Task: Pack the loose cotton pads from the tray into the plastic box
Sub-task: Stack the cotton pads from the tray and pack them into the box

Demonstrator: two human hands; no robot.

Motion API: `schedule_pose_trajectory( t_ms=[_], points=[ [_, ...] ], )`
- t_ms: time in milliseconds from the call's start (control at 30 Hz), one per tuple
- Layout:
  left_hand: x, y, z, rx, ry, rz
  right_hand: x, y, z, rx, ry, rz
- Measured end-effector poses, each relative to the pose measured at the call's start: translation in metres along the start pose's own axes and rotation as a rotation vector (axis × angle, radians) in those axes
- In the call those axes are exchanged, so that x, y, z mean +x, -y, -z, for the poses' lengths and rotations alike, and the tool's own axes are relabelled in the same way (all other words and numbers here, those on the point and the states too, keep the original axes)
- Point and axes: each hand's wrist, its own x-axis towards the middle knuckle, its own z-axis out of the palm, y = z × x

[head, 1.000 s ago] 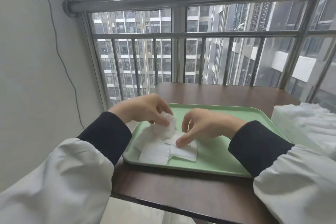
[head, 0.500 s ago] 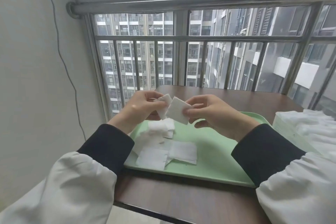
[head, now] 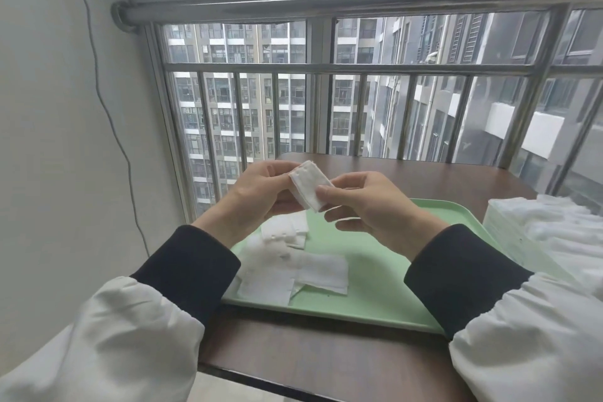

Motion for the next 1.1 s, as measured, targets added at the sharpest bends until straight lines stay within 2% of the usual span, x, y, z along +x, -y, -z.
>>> schedule_pose_trajectory(
  t_ms=[200,333,400,533,667,800,900,1000,1100],
  points=[
    [0.0,-0.003,0.0,-0.126,0.026,0.076,-0.002,0.0,-0.003,-0.105,-0.071,-0.015],
    [-0.001,0.002,0.0,-0.004,0.084,0.014,-0.002,-0.002,-0.006,-0.18,-0.116,0.0],
    [0.0,0.003,0.001,0.034,-0.02,-0.017,-0.001,-0.003,-0.007,-0.242,-0.158,0.022],
    [0.001,0.003,0.017,0.11,-0.328,-0.04,0.004,-0.007,-0.003,-0.564,-0.25,0.076],
    [-0.002,0.004,0.033,0.099,-0.526,-0.038,0.011,-0.001,-0.004,-0.689,-0.041,0.017],
    [0.0,0.001,0.034,0.21,-0.683,-0.087,0.027,0.004,-0.027,-0.979,0.093,0.167],
    [0.001,0.002,0.036,0.249,-0.716,-0.098,0.039,0.006,-0.041,-1.045,0.189,0.218],
    [0.0,0.005,0.033,0.285,-0.705,-0.091,0.049,0.004,-0.048,-1.115,0.3,0.163],
    [0.001,0.005,0.03,0.302,-0.678,-0.102,0.053,0.002,-0.051,-1.089,0.328,0.141]
  ],
)
